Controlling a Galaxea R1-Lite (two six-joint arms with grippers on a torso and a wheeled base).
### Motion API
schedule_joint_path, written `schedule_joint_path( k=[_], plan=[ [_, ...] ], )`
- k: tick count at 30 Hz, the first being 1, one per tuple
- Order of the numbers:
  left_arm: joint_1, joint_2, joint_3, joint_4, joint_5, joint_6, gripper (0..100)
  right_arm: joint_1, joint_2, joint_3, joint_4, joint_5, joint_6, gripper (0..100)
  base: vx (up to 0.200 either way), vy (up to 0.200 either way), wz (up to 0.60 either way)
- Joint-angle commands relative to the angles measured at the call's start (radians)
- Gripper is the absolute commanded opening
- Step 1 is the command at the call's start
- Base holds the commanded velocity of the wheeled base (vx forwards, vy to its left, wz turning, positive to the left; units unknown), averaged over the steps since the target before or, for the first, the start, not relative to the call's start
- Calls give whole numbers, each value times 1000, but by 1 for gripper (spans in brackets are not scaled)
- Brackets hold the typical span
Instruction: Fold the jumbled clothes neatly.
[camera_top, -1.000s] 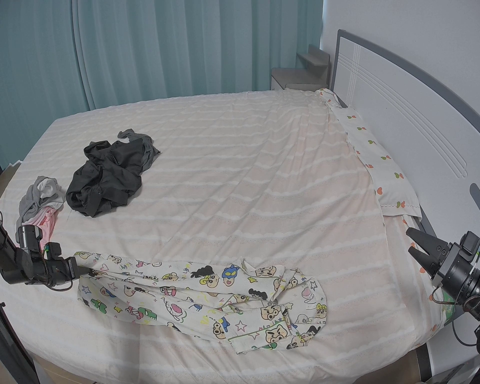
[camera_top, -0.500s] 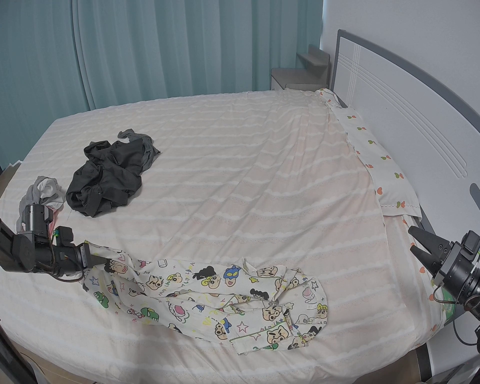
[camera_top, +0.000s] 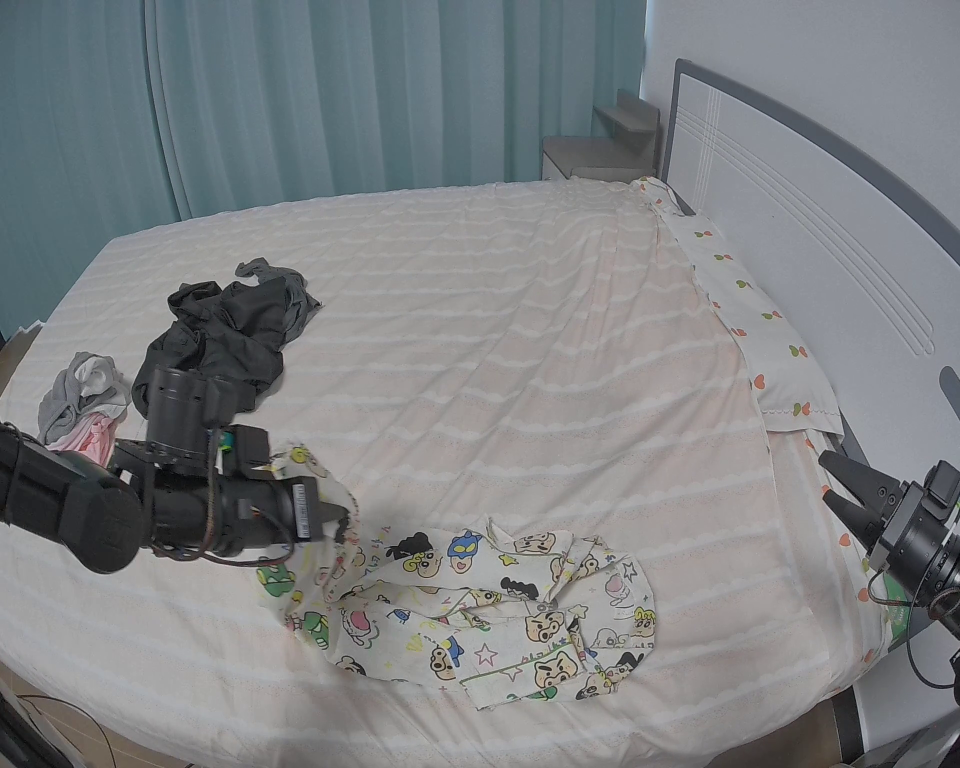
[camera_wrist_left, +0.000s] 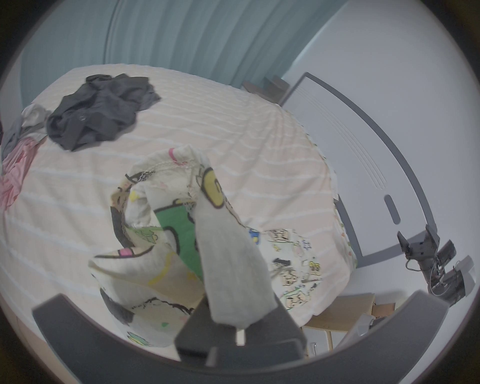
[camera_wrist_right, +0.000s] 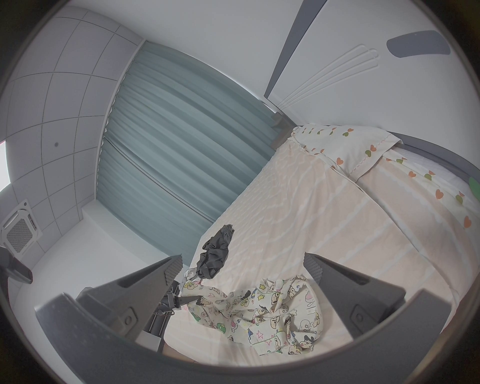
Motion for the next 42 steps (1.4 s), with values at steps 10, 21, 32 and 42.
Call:
schedule_joint_path(
  k=[10, 21, 32, 42],
  plan=[
    [-374, 279, -156, -224, 230, -162, 0, -1, 2, 15, 1, 1, 0, 100, 0, 0, 0],
    [-456, 365, -194, -451, 217, -300, 0, -1, -3, 15, 1, 1, -2, 100, 0, 0, 0],
    [-464, 377, -186, -514, 172, -350, 100, -1, -2, 13, 1, 1, -3, 100, 0, 0, 0],
    [-466, 388, -193, -557, 184, -348, 100, 0, 2, 15, 1, 1, -3, 100, 0, 0, 0]
  ],
)
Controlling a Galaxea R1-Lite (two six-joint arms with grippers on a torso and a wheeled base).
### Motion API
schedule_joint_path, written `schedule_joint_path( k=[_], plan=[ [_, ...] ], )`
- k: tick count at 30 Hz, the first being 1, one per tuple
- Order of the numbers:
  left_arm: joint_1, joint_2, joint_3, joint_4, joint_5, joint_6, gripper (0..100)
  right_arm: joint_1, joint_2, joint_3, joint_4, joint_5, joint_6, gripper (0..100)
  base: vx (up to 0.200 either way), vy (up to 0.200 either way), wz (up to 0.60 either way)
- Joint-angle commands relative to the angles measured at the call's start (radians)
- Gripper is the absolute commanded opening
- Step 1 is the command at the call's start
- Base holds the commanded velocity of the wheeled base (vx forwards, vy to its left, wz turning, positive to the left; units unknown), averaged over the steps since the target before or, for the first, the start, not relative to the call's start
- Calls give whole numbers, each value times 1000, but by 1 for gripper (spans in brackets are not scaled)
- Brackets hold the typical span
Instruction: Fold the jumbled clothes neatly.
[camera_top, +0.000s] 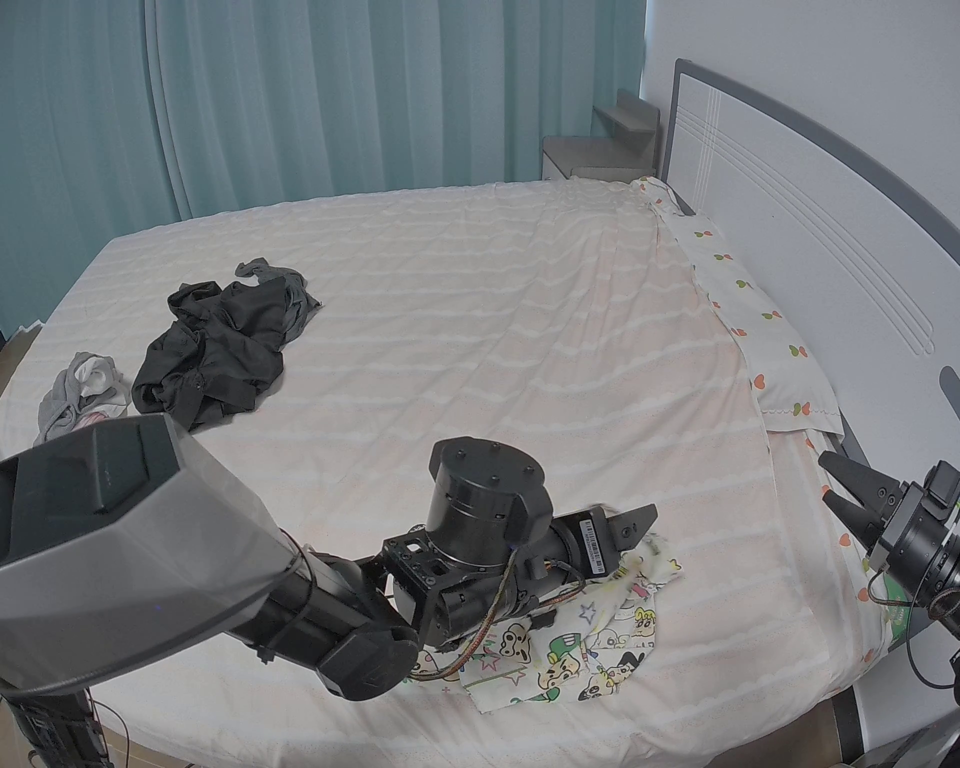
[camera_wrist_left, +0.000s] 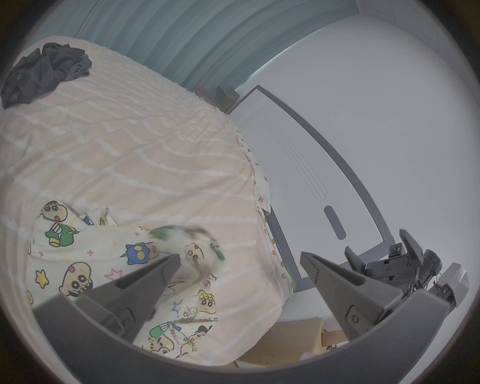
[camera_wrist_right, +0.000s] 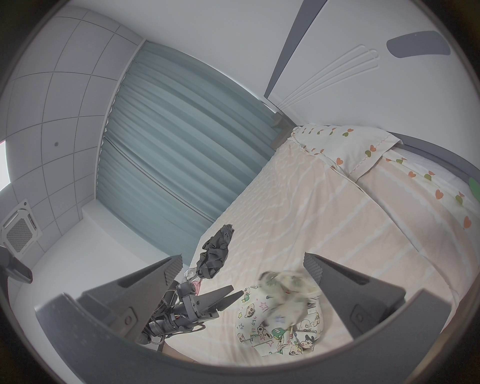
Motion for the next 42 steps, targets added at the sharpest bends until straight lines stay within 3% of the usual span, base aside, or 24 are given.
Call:
schedule_joint_path(
  k=[1, 6, 13, 16, 21, 24, 27, 32, 33, 35, 36, 38, 39, 40, 42],
  plan=[
    [-1, 4, 2, -12, 1, -1, 100, 0, 2, 15, 0, 0, 0, 100, 0, 0, 0],
    [11, -33, 22, -59, 21, 7, 100, 11, 7, 18, 11, 2, 3, 100, 0, 0, 0],
    [121, -247, 278, -64, 24, 59, 100, 106, 16, 16, 80, 5, 14, 100, 0, 0, 0],
    [235, -402, 489, -61, 13, 96, 100, 238, 92, -11, 130, 0, 3, 100, 0, 0, 0],
    [345, -485, 671, -62, -51, 88, 100, 296, 237, -99, 142, -38, -59, 100, 0, 0, 0],
    [358, -563, 783, -64, -71, 22, 100, 324, 385, -154, 196, -44, -213, 100, 0, 0, 0],
    [381, -582, 783, -62, -130, -77, 100, 348, 484, -182, 204, -75, -344, 100, 0, 0, 0],
    [508, -550, 772, -65, -285, -91, 100, 419, 605, -289, 233, -196, -505, 100, 0, 0, 0],
    [537, -525, 782, -65, -351, -99, 100, 431, 634, -335, 276, -238, -559, 100, 0, 0, 0],
    [560, -499, 788, -65, -394, -106, 100, 443, 652, -384, 331, -271, -609, 100, 0, 0, 0],
    [598, -458, 794, -71, -446, -109, 100, 467, 669, -456, 426, -314, -678, 100, 0, 0, 0],
    [602, -454, 794, -71, -449, -109, 100, 467, 671, -461, 434, -317, -683, 100, 0, 0, 0],
    [643, -427, 806, -104, -501, -109, 100, 500, 675, -538, 524, -350, -757, 100, 0, 0, 0],
    [646, -424, 808, -108, -506, -109, 100, 502, 675, -547, 529, -353, -766, 100, 0, 0, 0],
    [667, -411, 821, -148, -552, -109, 100, 508, 678, -605, 586, -366, -862, 100, 0, 0, 0]
  ],
)
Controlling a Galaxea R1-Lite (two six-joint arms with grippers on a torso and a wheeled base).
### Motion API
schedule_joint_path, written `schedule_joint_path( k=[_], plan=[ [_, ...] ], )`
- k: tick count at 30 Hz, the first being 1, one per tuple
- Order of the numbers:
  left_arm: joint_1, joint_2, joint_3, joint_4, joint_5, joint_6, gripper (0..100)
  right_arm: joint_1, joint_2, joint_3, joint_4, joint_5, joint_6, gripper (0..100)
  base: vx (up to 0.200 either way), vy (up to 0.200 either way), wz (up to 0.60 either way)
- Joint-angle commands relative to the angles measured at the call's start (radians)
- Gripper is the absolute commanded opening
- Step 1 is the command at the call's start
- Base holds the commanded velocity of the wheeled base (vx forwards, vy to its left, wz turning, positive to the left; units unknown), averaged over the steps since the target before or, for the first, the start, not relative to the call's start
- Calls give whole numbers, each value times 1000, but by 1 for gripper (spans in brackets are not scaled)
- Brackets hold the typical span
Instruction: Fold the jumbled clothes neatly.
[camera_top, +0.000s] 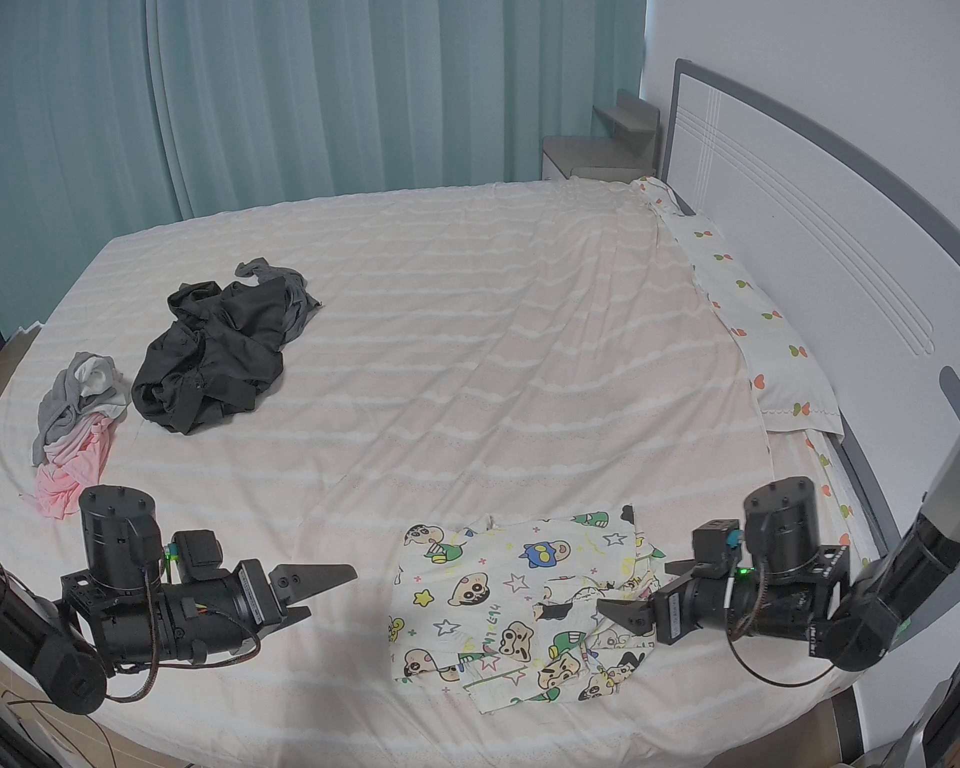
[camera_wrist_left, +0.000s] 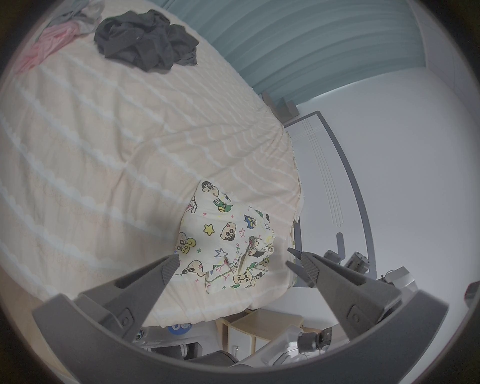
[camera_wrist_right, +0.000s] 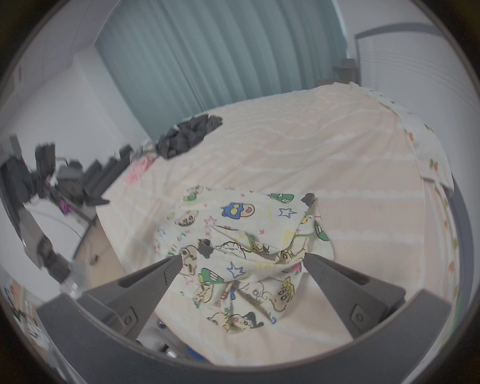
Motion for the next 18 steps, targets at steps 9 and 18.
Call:
schedule_joint_path(
  k=[9, 18],
  plan=[
    [91, 120, 52, -74, -111, -7, 100, 108, 123, -282, 217, -45, -232, 100, 0, 0, 0],
    [88, 125, 52, -74, -111, -7, 100, 106, 225, -349, 218, -44, -280, 100, 0, 0, 0]
  ],
)
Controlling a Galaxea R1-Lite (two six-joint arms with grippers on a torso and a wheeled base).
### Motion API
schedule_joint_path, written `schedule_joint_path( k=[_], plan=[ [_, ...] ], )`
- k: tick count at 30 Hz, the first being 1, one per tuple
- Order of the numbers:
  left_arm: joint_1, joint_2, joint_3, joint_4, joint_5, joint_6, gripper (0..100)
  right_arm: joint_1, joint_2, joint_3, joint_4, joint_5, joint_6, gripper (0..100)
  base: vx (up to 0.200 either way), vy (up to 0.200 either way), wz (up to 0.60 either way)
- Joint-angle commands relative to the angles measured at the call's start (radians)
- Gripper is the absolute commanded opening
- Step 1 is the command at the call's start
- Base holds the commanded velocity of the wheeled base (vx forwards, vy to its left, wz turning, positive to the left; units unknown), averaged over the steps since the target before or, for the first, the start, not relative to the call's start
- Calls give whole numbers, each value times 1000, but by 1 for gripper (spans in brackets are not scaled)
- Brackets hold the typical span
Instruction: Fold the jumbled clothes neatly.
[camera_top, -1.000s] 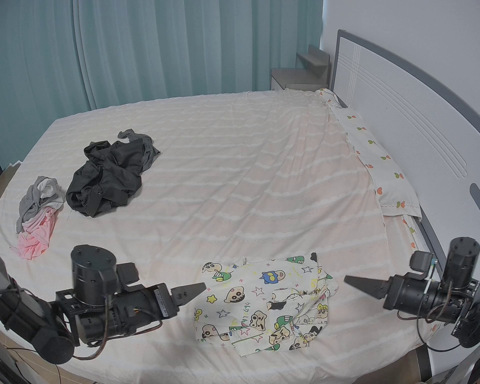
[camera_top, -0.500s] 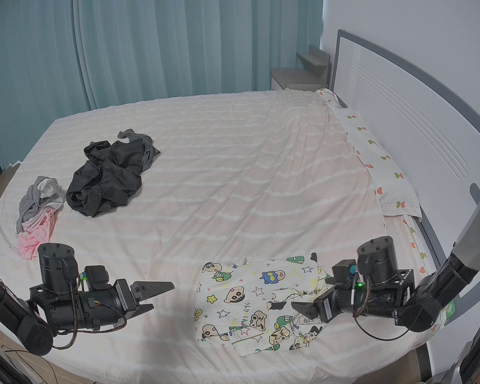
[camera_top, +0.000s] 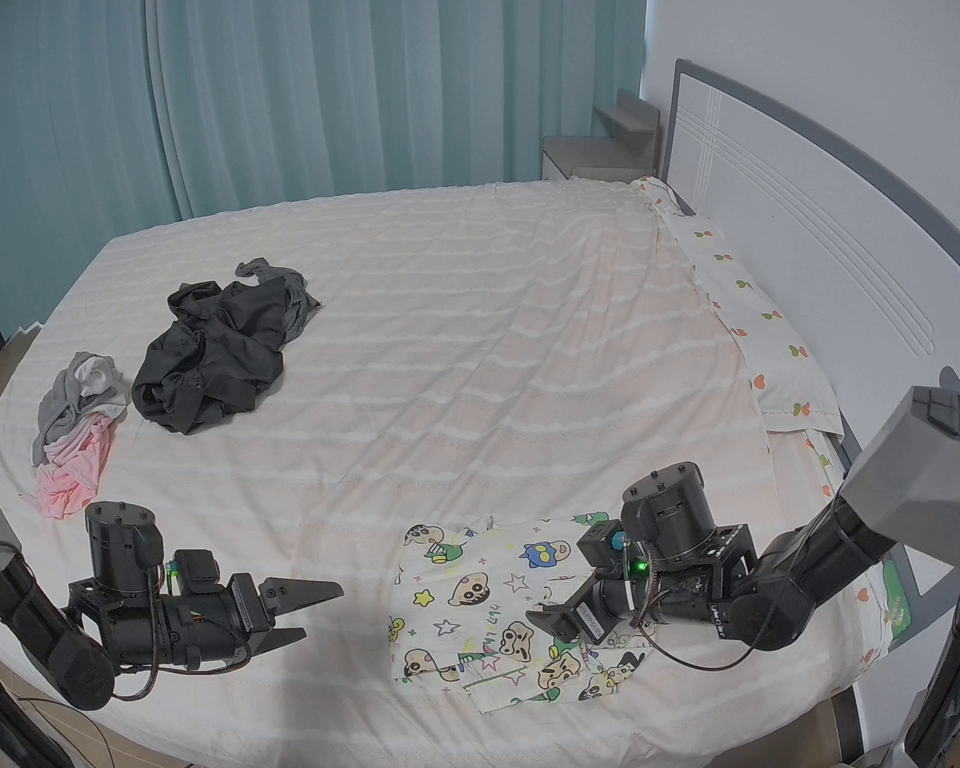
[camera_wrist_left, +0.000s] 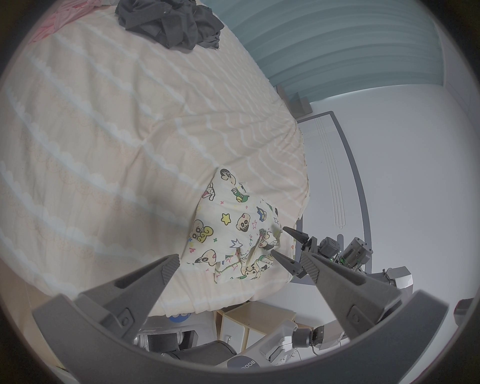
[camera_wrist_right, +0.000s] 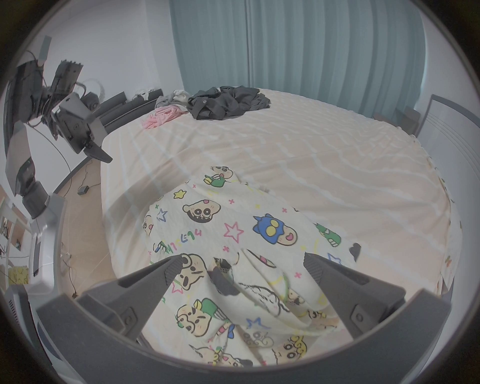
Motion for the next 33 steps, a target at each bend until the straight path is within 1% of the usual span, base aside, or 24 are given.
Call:
schedule_joint_path(
  k=[1, 6, 11, 12, 20, 21, 27, 33],
  plan=[
    [1, 16, 1, -1, 0, 0, 100, -3, 68, -44, 1, 2, -7, 100, 0, 0, 0],
    [1, 16, -2, 0, 0, 0, 100, -3, 97, -88, 44, 3, -7, 100, 0, 0, 0],
    [1, 16, -1, 0, 0, 0, 100, -2, 96, -84, 70, 3, -6, 100, 0, 0, 0],
    [1, 16, -1, 0, 0, 0, 100, -2, 97, -84, 71, 3, -3, 0, 0, 0, 0],
    [1, 23, -1, -1, 0, 1, 100, 0, 77, -68, 65, -3, 5, 0, 0, 0, 0],
    [1, 22, -1, -1, 0, 1, 100, 6, 47, -36, 65, -4, 21, 0, 0, 0, 0],
    [1, 22, 1, -1, 0, 1, 100, 0, -38, 64, 45, -4, 39, 0, 0, 0, 0],
    [1, 25, -1, 0, -2, 1, 100, -11, -148, 237, 34, -3, 82, 0, 0, 0, 0]
  ],
)
